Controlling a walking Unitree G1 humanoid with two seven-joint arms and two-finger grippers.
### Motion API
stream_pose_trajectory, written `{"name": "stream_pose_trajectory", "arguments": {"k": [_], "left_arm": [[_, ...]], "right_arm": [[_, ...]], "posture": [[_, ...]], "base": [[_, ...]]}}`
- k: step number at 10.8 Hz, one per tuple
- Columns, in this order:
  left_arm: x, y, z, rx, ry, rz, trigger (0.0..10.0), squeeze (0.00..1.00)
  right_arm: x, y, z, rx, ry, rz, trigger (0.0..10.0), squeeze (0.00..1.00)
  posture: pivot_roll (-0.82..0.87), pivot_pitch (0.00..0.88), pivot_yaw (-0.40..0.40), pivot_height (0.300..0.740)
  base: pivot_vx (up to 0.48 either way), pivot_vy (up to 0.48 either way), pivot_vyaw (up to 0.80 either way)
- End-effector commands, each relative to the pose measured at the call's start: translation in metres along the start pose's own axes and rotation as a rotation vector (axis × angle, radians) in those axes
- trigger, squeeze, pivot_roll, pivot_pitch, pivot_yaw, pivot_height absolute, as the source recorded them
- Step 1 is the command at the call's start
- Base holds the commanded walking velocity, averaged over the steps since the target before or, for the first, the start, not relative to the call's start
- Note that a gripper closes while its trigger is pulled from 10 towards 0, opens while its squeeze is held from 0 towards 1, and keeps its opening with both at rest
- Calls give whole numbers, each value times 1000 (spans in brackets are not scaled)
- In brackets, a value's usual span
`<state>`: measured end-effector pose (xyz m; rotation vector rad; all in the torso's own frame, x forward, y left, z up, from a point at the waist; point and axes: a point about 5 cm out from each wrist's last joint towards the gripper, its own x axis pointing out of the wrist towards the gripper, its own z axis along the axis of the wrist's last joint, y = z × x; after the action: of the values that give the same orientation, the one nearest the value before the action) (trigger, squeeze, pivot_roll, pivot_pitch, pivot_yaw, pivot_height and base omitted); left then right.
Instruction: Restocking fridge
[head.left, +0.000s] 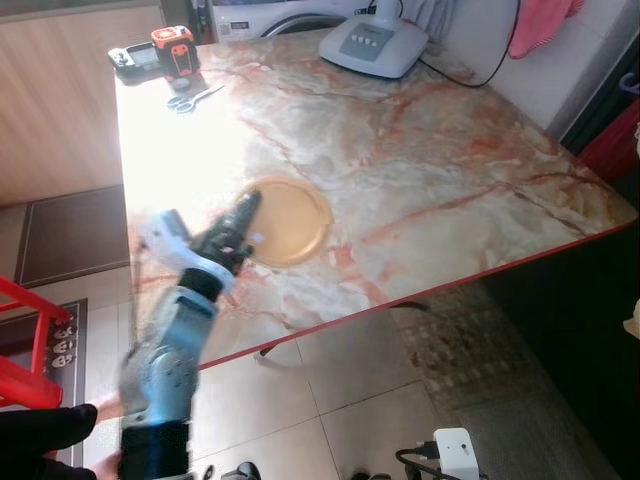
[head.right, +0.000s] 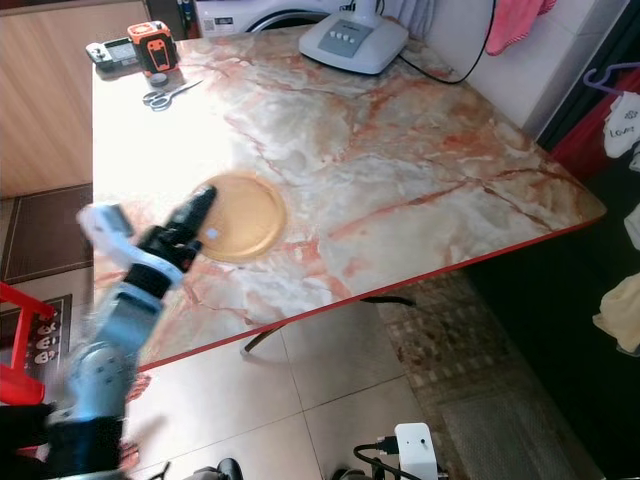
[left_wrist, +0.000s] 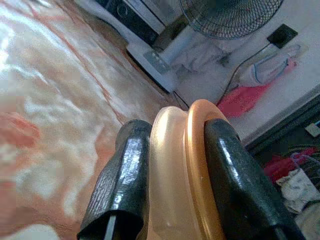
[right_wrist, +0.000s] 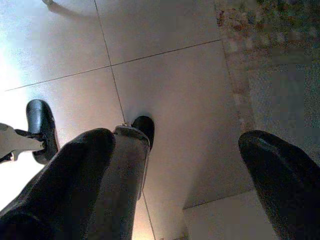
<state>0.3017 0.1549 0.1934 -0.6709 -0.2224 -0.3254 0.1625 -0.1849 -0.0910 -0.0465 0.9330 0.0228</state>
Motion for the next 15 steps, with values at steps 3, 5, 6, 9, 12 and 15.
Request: {"name": "stream_pose_trajectory", "arguments": {"k": [3,5,6,9,12,15], "left_arm": [[-2,-3,9,39,1,-2,10000,0],[2,-9,7,46,15,-19,10000,0],[4,-12,7,49,19,-28,10000,0],[4,-12,5,64,28,-28,10000,0],[4,-13,5,71,28,-24,10000,0],[5,-14,3,76,30,-28,10000,0]], "right_arm": [[-3,1,-10,27,17,-14,10000,0],[-2,4,-10,44,12,-20,10000,0],[-2,5,-10,57,15,-26,10000,0],[-2,4,-9,59,21,-34,10000,0],[-2,3,-9,53,26,-35,10000,0],[-1,3,-8,46,28,-31,10000,0]], "posture": [[-99,114,-18,740],[-103,108,-5,740],[-103,111,-3,740],[-97,136,-7,740],[-98,146,-11,740],[-99,150,-12,740]], "base": [[0,0,0],[0,0,0],[0,0,0],[0,0,-796],[0,0,-800],[0,0,-800]]}}
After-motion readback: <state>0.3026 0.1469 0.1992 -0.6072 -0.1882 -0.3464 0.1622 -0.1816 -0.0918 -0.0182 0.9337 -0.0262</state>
